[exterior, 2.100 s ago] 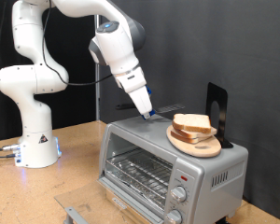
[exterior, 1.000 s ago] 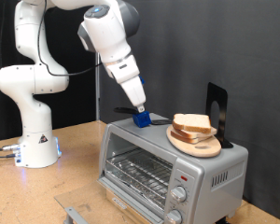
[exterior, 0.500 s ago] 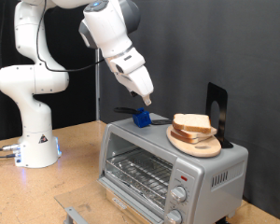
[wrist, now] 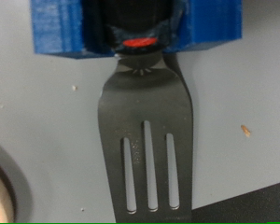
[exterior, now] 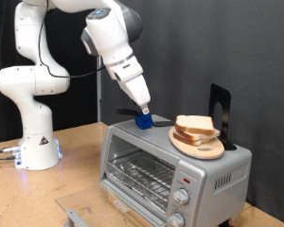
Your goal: Make a piece of toast with the oven
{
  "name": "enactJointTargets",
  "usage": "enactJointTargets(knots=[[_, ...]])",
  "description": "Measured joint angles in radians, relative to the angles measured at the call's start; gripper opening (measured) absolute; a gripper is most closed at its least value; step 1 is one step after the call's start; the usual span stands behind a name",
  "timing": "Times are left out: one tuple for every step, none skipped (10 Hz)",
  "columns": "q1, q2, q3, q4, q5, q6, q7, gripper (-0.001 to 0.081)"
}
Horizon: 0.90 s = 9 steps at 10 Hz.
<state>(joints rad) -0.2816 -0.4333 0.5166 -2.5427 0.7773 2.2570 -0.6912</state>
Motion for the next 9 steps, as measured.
enactJointTargets(knots=[[0.003, -0.001, 0.009, -0.011, 0.009, 0.015, 0.0, 0.0805], [0.006, -0.001, 0.019, -0.02, 0.016, 0.031, 0.0, 0.0805], [0.007, -0.001, 0.03, -0.03, 0.02, 0.047, 0.0, 0.0805], [0.008, -0.001, 0.041, -0.04, 0.023, 0.066, 0.0, 0.0805], [0.008, -0.001, 0.051, -0.049, 0.027, 0.08, 0.0, 0.0805], [0.008, -0.001, 0.059, -0.056, 0.031, 0.091, 0.003, 0.0805], [0.008, 0.0, 0.066, -0.063, 0.033, 0.103, 0.01, 0.0805], [0.008, 0.002, 0.074, -0.066, 0.036, 0.114, 0.016, 0.0805], [0.008, 0.006, 0.079, -0.067, 0.04, 0.121, 0.02, 0.0805]])
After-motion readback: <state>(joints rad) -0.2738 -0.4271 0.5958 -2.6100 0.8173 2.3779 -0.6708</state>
